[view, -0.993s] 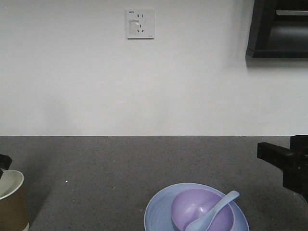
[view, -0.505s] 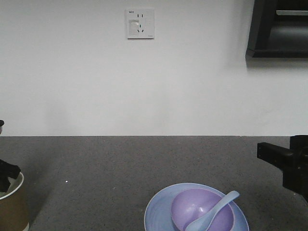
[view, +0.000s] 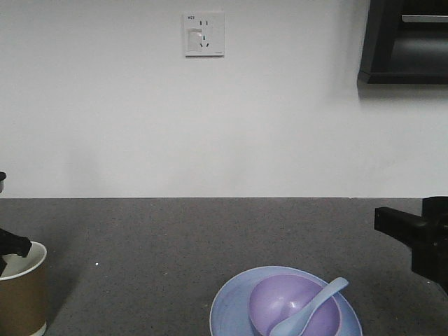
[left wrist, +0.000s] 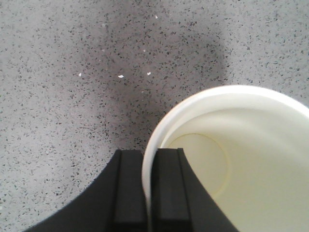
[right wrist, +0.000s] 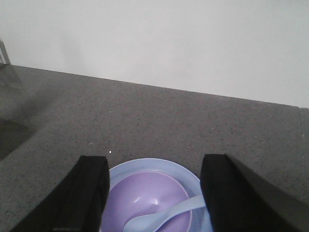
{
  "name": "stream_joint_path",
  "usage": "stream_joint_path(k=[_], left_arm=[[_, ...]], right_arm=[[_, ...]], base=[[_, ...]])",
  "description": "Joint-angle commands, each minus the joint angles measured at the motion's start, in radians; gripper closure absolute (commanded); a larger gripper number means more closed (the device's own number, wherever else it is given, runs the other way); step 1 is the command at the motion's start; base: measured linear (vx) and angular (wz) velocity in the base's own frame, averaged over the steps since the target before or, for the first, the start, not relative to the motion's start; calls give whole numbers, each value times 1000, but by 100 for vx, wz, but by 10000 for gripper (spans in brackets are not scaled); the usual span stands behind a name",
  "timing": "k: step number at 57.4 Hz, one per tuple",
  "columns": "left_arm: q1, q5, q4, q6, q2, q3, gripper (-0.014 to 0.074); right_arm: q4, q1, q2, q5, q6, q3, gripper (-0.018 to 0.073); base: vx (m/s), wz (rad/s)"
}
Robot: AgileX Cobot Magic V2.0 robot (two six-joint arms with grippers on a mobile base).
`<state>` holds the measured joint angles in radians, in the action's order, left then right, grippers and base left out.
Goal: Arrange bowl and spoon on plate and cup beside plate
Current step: 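Lower the left gripper to the brown paper cup rim and grasp it, then lift the paper cup and set it down beside the plate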
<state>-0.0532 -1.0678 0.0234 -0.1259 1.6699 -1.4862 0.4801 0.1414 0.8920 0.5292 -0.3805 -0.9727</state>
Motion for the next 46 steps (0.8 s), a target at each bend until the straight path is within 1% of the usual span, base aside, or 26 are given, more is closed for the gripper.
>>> stream_joint_path(k=[1, 7, 11, 15, 16, 20, 22, 28, 31, 35, 46], left_arm=[[0, 26, -9, 30, -66, -29, 603], [0, 46, -5, 52, -101, -45, 602], [3, 48, 27, 52, -121, -74, 602], [3, 37, 105, 47, -137, -111, 600], [4, 36, 136, 39, -142, -123, 600], [16, 36, 213, 13, -153, -157, 599], [20, 34, 251, 15, -158, -174, 598], [46, 33, 337, 15, -162, -206, 596], [67, 35, 385, 15, -162, -215, 596], [106, 46, 420, 12, -161, -215, 596], [236, 69, 420, 7, -135, -215, 596]], right_arm=[[17, -4, -11, -69, -8, -30, 83], [17, -4, -11, -70, -8, -30, 83], [17, -4, -11, -71, -8, -30, 83], [18, -4, -11, -72, -8, -30, 83], [18, -4, -11, -72, -8, -30, 83], [20, -4, -11, -72, -4, -30, 83], [21, -4, -11, -72, -4, -30, 83], [23, -4, -11, -72, -4, -30, 83], [23, -4, -11, -72, -4, -30, 83], [23, -4, -11, -72, -4, -30, 83], [23, -4, -11, -79, -4, -30, 83]], base=[[0, 0], [0, 0], [0, 0], [0, 0], [0, 0], [0, 0], [0, 0], [0, 0], [0, 0], [0, 0], [0, 0]])
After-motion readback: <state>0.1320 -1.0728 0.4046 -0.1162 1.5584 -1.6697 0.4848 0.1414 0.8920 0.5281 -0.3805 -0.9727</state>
